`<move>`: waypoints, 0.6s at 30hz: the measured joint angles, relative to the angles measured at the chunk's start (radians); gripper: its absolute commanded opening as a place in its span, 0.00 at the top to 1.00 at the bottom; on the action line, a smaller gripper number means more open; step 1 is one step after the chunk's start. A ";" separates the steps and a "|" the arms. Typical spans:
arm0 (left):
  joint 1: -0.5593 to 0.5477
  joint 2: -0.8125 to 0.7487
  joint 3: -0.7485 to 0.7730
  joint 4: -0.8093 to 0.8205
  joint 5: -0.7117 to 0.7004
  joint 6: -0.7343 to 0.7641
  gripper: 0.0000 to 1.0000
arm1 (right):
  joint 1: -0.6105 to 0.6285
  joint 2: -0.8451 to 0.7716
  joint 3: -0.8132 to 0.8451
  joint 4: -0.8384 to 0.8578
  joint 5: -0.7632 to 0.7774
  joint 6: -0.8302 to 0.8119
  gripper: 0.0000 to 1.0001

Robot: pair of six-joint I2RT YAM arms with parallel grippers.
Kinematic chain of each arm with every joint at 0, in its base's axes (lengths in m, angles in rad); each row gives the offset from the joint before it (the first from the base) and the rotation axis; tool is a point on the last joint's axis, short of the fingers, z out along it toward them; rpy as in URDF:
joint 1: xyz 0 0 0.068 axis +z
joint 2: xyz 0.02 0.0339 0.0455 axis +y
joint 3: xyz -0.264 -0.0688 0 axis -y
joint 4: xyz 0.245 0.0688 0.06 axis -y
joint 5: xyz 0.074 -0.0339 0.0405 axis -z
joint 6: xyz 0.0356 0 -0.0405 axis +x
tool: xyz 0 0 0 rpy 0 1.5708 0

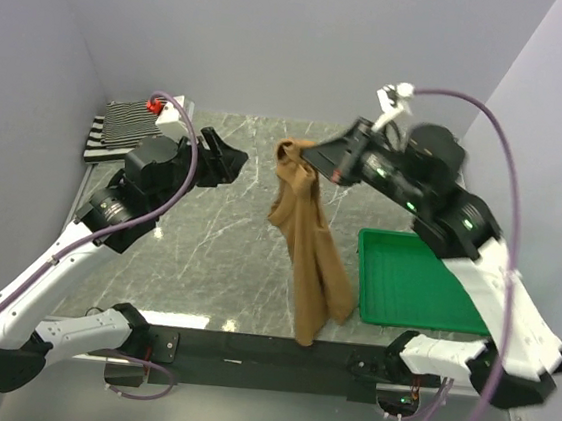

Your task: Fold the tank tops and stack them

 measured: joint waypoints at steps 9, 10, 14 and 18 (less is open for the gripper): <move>0.055 -0.065 -0.122 -0.005 -0.027 -0.030 0.27 | -0.137 0.514 0.193 0.080 -0.001 0.012 0.61; 0.056 -0.084 -0.143 -0.007 -0.023 -0.035 0.27 | -0.158 0.577 0.225 0.076 -0.007 0.013 0.54; 0.057 -0.156 -0.217 -0.026 -0.007 -0.064 0.30 | -0.223 0.922 0.535 -0.006 -0.006 0.001 0.50; 0.057 -0.218 -0.354 -0.026 0.014 -0.109 0.37 | -0.232 0.972 0.526 -0.092 0.077 -0.043 0.50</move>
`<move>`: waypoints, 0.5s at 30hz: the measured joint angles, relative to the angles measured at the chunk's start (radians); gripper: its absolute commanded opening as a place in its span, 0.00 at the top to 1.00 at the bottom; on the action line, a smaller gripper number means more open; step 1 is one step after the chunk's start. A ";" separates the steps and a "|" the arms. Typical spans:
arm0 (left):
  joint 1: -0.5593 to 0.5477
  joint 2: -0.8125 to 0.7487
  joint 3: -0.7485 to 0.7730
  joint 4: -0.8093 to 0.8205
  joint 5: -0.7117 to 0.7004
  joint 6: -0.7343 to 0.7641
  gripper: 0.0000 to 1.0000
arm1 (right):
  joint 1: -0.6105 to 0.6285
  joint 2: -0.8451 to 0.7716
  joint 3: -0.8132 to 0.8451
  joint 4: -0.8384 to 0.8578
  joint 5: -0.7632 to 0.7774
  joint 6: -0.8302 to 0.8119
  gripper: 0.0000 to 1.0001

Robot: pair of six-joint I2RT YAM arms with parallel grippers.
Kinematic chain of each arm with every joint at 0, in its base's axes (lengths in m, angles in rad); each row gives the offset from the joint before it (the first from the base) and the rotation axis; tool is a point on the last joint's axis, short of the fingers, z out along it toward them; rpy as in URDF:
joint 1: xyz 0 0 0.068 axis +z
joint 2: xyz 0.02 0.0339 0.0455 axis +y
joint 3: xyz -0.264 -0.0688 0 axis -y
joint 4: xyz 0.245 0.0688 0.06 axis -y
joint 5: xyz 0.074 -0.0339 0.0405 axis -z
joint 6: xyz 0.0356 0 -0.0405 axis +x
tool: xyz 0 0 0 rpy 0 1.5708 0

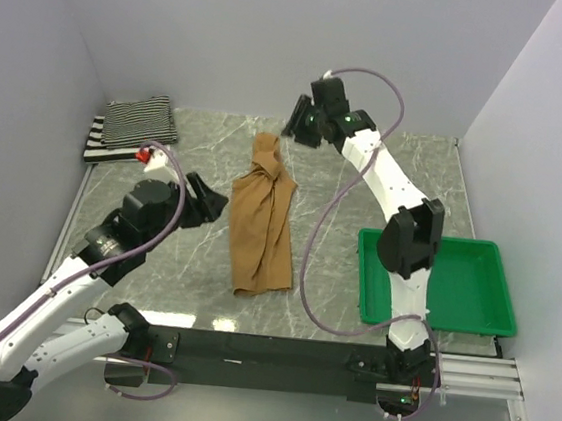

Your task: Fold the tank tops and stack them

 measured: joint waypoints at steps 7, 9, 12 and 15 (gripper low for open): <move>-0.028 0.040 -0.264 -0.002 0.065 -0.087 0.47 | 0.146 -0.618 -0.840 0.073 0.123 0.006 0.54; -0.060 0.046 -0.320 0.005 0.081 -0.105 0.48 | 0.217 -0.780 -0.999 0.117 0.156 0.027 0.55; -0.120 0.069 -0.365 0.027 0.096 -0.126 0.46 | 0.346 -0.911 -1.176 0.187 0.204 0.070 0.56; -0.177 0.103 -0.391 0.100 0.115 -0.142 0.43 | 0.463 -0.882 -1.260 0.218 0.255 0.116 0.56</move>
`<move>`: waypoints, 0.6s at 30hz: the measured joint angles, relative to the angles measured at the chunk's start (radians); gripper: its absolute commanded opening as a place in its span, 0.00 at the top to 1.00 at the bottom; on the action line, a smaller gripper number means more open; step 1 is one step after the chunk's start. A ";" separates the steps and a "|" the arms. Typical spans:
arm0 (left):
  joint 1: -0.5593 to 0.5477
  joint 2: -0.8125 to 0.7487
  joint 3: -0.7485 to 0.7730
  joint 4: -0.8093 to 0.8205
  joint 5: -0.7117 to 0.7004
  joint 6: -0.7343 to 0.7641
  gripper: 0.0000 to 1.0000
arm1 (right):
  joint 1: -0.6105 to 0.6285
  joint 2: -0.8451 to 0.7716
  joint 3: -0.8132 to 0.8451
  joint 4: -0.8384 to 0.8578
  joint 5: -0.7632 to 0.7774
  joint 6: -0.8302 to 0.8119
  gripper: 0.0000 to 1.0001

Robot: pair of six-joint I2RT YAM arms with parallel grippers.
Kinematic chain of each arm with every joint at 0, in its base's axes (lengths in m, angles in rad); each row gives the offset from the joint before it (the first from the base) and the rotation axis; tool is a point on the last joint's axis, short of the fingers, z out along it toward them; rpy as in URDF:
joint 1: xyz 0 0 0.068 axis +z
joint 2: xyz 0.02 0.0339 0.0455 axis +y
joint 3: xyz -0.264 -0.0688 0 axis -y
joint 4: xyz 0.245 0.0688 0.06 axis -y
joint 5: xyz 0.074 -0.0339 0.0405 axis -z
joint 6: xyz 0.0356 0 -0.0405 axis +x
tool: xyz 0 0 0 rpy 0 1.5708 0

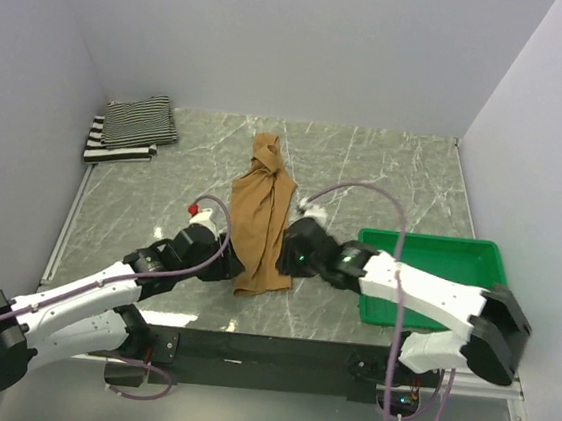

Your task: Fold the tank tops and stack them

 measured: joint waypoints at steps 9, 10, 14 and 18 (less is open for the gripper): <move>-0.113 0.120 -0.021 0.107 -0.013 -0.039 0.45 | 0.204 0.323 0.079 -0.024 0.146 0.091 0.57; -0.119 0.131 -0.021 0.106 -0.019 -0.040 0.46 | 0.211 0.346 0.099 -0.025 0.159 0.099 0.57; -0.129 0.154 -0.021 0.107 -0.039 -0.051 0.50 | 0.219 0.392 0.128 -0.024 0.190 0.120 0.59; -0.129 0.154 -0.021 0.111 -0.057 -0.058 0.53 | 0.219 0.423 0.128 -0.040 0.211 0.140 0.61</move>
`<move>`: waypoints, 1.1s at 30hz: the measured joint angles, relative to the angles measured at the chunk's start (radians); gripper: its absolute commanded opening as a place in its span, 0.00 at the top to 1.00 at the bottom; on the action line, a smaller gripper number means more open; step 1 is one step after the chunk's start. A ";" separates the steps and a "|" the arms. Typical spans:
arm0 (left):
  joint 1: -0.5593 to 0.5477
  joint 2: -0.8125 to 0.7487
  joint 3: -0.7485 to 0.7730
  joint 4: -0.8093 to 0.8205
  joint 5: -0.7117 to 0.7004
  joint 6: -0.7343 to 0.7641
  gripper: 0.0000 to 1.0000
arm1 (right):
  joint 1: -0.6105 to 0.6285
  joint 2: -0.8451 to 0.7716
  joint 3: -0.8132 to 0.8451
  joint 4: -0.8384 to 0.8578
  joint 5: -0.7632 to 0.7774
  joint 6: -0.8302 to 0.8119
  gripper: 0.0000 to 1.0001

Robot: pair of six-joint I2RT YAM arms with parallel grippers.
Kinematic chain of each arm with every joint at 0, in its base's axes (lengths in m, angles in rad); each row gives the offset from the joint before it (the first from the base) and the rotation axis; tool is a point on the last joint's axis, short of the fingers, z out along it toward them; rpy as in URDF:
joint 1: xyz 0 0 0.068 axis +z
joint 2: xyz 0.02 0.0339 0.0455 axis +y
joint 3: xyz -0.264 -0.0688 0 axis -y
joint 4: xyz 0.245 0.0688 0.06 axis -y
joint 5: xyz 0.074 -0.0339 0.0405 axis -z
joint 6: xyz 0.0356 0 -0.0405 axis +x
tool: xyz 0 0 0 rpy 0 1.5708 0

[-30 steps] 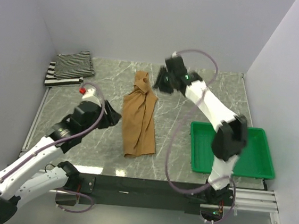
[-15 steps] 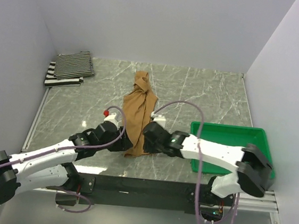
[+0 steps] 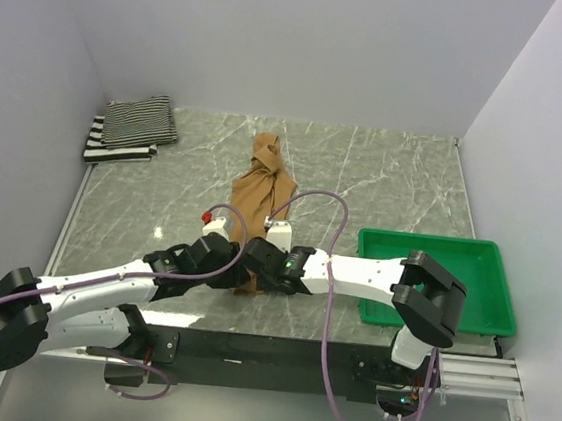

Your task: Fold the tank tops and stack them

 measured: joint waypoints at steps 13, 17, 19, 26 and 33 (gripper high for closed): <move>-0.001 0.034 0.000 0.029 -0.005 0.001 0.47 | 0.005 0.006 -0.005 -0.018 0.014 0.028 0.77; -0.001 0.039 0.000 0.037 0.003 0.005 0.43 | 0.004 0.006 -0.014 -0.018 0.024 0.031 1.00; -0.002 0.039 0.000 0.039 0.005 0.010 0.43 | -0.002 -0.002 -0.030 -0.017 0.027 0.035 1.00; -0.003 0.075 0.003 0.037 0.010 0.035 0.46 | -0.051 -0.168 -0.111 -0.049 0.055 0.040 1.00; -0.005 0.108 0.013 0.028 -0.005 0.053 0.65 | -0.154 -0.367 -0.218 -0.049 0.065 0.040 1.00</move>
